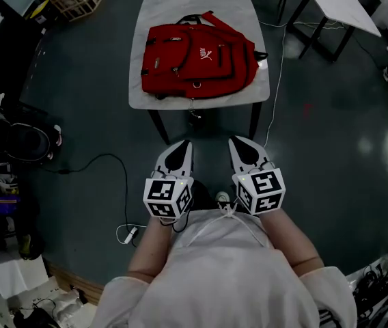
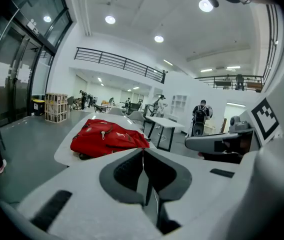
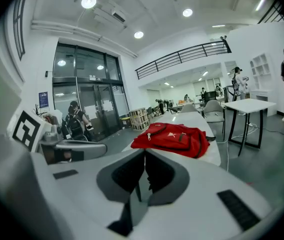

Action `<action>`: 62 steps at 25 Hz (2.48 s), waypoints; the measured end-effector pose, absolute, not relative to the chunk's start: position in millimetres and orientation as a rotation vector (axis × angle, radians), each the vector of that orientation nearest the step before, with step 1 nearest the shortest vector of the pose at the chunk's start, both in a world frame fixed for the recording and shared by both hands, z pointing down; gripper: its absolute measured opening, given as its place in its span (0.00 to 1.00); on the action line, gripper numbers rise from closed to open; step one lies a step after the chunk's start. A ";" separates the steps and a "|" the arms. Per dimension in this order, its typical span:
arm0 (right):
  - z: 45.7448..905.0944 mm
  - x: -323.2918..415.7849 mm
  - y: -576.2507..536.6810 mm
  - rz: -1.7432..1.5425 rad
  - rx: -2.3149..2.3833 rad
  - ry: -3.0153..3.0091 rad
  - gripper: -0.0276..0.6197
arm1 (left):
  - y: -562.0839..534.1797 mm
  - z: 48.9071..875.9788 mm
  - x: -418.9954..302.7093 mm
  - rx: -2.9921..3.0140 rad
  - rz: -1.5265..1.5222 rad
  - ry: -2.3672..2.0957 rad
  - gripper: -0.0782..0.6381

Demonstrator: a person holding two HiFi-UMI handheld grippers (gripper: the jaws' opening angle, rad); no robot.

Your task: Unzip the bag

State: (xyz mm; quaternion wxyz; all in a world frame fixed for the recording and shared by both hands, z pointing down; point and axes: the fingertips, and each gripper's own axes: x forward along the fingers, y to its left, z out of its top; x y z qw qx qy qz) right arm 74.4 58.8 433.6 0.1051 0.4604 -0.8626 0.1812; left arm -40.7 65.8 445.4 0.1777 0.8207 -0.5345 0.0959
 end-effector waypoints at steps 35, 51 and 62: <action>631.7 -58.7 -109.7 1.083 1.185 -1.990 0.16 | -173.2 611.3 -125.2 2.302 0.556 -1.161 0.14; 671.3 -70.4 -125.3 0.941 1.062 -1.862 0.11 | -182.2 655.8 -123.5 2.304 0.729 -1.080 0.14; 673.9 -69.9 -124.1 0.943 0.807 -1.943 0.09 | -180.0 665.3 -122.2 2.318 0.773 -1.120 0.14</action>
